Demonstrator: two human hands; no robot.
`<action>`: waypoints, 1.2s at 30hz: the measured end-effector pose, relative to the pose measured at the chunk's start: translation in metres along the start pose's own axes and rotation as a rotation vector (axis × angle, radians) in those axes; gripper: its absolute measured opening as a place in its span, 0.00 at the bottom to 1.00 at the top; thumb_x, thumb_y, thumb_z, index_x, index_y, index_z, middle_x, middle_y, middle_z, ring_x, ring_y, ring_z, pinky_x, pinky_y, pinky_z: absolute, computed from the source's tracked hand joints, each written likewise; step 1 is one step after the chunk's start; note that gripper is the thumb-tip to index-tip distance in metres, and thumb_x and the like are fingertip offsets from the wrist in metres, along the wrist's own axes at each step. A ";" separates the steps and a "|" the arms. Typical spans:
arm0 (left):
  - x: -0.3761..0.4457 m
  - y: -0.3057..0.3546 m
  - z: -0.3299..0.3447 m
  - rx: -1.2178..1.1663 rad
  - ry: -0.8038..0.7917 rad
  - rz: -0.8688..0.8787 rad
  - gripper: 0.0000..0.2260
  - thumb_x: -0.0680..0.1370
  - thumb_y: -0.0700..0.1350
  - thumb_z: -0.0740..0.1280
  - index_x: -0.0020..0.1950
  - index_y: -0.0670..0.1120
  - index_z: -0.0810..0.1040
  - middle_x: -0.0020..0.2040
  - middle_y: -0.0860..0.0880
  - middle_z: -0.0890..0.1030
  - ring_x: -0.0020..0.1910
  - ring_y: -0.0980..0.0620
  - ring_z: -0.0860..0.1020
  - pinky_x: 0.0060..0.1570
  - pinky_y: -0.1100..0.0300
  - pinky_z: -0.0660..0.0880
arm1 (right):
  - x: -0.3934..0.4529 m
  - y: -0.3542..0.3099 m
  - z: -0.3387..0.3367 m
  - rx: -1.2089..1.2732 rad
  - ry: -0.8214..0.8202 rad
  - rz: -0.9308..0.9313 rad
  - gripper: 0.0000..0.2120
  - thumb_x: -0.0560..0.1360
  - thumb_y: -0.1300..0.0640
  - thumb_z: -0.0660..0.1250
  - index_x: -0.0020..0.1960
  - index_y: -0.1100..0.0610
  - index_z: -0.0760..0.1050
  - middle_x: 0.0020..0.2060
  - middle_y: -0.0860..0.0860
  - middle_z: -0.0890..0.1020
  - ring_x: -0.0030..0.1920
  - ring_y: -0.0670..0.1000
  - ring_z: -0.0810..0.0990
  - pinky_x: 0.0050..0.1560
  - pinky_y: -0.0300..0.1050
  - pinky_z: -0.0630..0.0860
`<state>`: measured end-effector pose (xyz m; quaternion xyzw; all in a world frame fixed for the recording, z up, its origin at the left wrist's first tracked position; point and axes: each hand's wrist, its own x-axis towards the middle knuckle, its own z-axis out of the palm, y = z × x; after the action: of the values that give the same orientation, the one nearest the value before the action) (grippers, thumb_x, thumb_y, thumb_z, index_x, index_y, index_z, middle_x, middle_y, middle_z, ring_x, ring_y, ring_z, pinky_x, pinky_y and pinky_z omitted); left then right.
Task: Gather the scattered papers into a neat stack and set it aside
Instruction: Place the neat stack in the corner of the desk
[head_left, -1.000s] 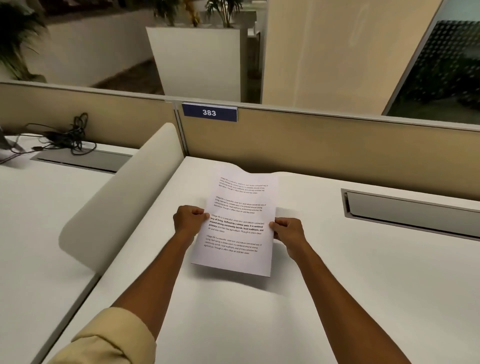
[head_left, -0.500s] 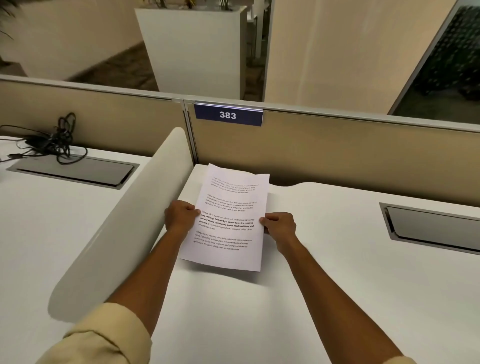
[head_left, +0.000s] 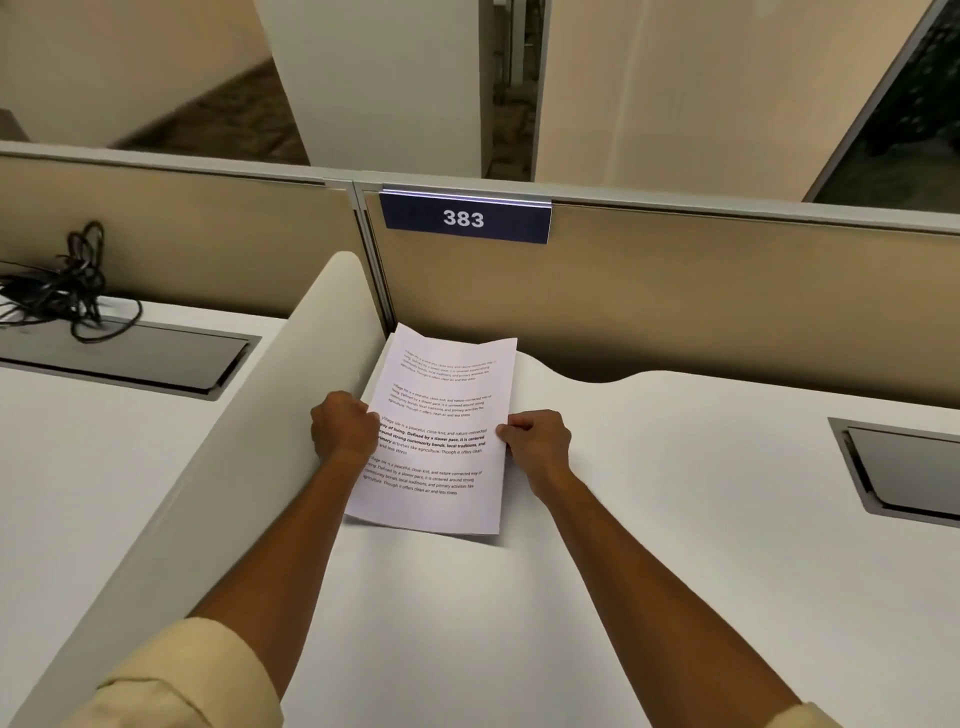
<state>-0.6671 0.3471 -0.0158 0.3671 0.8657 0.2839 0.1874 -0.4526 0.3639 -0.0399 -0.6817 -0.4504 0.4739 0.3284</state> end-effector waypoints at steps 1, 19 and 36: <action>0.003 0.000 0.000 0.024 0.005 0.011 0.09 0.74 0.40 0.70 0.52 0.37 0.83 0.51 0.38 0.84 0.51 0.38 0.81 0.49 0.52 0.76 | 0.001 -0.001 0.002 -0.010 0.005 -0.006 0.07 0.74 0.61 0.72 0.50 0.63 0.84 0.49 0.56 0.86 0.46 0.57 0.85 0.54 0.53 0.82; 0.012 -0.006 0.019 0.373 0.012 0.172 0.07 0.77 0.36 0.66 0.52 0.35 0.78 0.53 0.34 0.80 0.51 0.33 0.80 0.49 0.46 0.77 | 0.013 0.008 0.016 -0.117 0.107 -0.017 0.09 0.72 0.59 0.74 0.49 0.62 0.84 0.46 0.56 0.86 0.49 0.56 0.84 0.54 0.48 0.80; 0.012 -0.014 0.025 0.479 0.030 0.280 0.07 0.76 0.32 0.64 0.52 0.34 0.78 0.51 0.34 0.80 0.52 0.35 0.79 0.49 0.45 0.77 | 0.012 0.012 0.019 -0.160 0.140 -0.053 0.08 0.71 0.58 0.75 0.46 0.62 0.82 0.43 0.56 0.85 0.45 0.56 0.83 0.49 0.44 0.77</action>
<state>-0.6691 0.3571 -0.0447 0.5129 0.8516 0.0997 0.0415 -0.4647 0.3709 -0.0613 -0.7249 -0.4806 0.3790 0.3160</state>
